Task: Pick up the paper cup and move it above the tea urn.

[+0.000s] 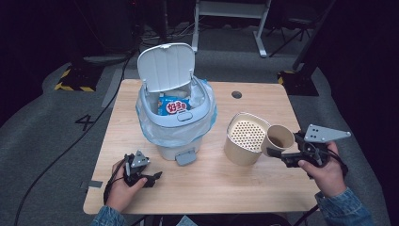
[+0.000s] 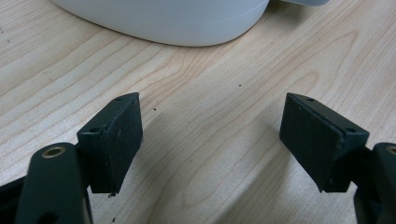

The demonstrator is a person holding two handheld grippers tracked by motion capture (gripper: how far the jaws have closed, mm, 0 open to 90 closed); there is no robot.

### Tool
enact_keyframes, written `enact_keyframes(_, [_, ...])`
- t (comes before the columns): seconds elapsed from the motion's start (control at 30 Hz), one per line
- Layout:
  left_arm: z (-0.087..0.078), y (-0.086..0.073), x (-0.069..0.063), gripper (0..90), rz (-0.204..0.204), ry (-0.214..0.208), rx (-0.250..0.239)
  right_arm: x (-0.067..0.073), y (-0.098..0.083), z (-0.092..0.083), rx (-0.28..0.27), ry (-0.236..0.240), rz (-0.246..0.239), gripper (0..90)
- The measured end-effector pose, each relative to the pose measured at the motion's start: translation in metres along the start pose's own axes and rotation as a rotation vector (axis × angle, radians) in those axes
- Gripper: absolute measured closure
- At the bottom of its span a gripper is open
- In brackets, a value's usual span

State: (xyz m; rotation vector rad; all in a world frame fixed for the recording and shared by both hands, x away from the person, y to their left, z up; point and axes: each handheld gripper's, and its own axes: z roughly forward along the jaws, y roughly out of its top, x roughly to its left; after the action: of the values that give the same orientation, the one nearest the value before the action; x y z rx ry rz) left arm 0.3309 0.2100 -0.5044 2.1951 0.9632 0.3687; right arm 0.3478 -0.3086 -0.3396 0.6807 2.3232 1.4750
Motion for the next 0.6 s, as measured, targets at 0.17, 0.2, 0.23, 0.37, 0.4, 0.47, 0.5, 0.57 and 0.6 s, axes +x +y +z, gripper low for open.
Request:
enact_keyframes(0.17, [0.000, 0.000, 0.000, 21.6, 0.000, -0.001, -0.001, -0.014, 0.009, 0.004, -0.010, -0.026, 0.010, 30.5])
enact_keyframes(0.2, [0.000, 0.000, 0.000, 21.7, 0.000, 0.000, 0.000, -0.017, 0.011, 0.006, -0.014, -0.033, 0.015, 30.5])
enact_keyframes(0.23, [0.000, 0.000, 0.000, 21.7, -0.003, -0.001, -0.001, -0.019, 0.012, 0.008, -0.019, -0.040, 0.018, 30.5])
enact_keyframes(0.37, [0.000, 0.000, 0.000, 21.6, 0.001, 0.001, -0.001, -0.030, 0.018, 0.017, -0.020, -0.061, 0.023, 30.5])
enact_keyframes(0.4, [0.000, 0.000, 0.000, 21.7, -0.003, 0.000, -0.001, -0.032, 0.020, 0.019, -0.016, -0.064, 0.024, 30.5])
enact_keyframes(0.47, [0.000, 0.000, 0.000, 21.7, -0.003, 0.000, 0.001, -0.037, 0.022, 0.025, -0.009, -0.066, 0.022, 30.6])
enact_keyframes(0.5, [0.000, 0.000, 0.000, 21.7, -0.003, 0.000, 0.001, -0.039, 0.024, 0.027, -0.006, -0.066, 0.021, 30.5])
enact_keyframes(0.57, [0.000, 0.000, 0.000, 21.7, -0.002, 0.000, 0.002, -0.043, 0.025, 0.033, 0.000, -0.066, 0.023, 30.5])
enact_keyframes(0.6, [0.000, 0.000, 0.000, 21.7, -0.002, 0.001, 0.002, -0.044, 0.026, 0.035, 0.004, -0.067, 0.021, 30.5])
